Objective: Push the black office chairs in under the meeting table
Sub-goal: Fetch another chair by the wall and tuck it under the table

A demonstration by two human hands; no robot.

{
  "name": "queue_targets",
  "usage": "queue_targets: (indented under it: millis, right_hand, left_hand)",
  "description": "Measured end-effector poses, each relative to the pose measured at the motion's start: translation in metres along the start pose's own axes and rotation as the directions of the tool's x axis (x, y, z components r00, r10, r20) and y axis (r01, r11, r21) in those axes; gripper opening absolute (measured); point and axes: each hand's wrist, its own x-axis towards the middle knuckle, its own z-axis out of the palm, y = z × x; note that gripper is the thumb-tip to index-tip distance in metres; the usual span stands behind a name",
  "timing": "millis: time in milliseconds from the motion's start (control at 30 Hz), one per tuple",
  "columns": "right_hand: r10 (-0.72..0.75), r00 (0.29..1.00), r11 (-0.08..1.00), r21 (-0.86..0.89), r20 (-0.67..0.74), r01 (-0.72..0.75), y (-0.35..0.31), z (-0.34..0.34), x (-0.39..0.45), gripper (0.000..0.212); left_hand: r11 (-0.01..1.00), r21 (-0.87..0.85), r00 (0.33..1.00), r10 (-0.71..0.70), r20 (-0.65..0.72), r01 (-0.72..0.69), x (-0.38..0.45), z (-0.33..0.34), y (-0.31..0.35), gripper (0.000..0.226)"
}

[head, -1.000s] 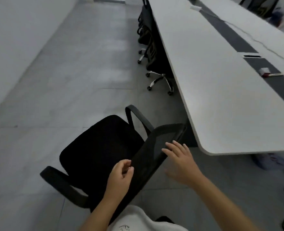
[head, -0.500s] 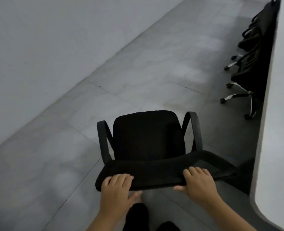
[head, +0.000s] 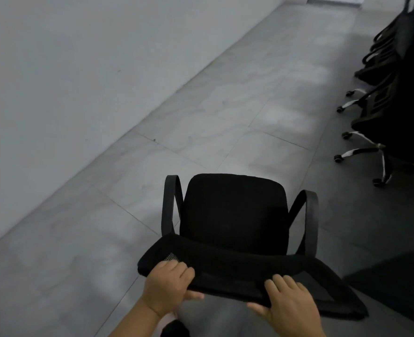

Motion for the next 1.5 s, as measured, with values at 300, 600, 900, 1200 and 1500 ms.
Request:
queue_targets:
  millis: [300,600,900,1200,1500]
  right_hand:
    - [0.287,0.949,0.954,-0.049,-0.129,-0.295,-0.066,0.016,0.099,0.079]
    - [0.394,0.889,0.904,-0.076,-0.232,-0.421,-0.075,0.030,0.188,0.076]
    - [0.420,0.866,0.883,-0.098,-0.271,-0.459,-0.025,0.039,0.289,0.075]
    - [0.537,0.791,0.809,-0.088,-0.292,-0.582,0.014,0.049,0.403,0.076]
    - [0.714,0.623,0.635,-0.078,-0.320,-0.768,0.002,0.065,0.528,0.077]
  left_hand:
    - [0.978,0.003,0.977,0.210,0.023,-0.210,0.094,0.033,-0.142,0.073]
    - [0.933,-0.045,0.935,0.355,-0.018,-0.356,0.183,0.073,-0.220,0.073]
    - [0.899,-0.061,0.901,0.432,-0.034,-0.433,0.294,0.106,-0.262,0.074]
    - [0.841,-0.117,0.849,0.524,-0.072,-0.528,0.414,0.154,-0.319,0.074]
    - [0.671,-0.230,0.707,0.692,-0.149,-0.705,0.536,0.204,-0.407,0.073]
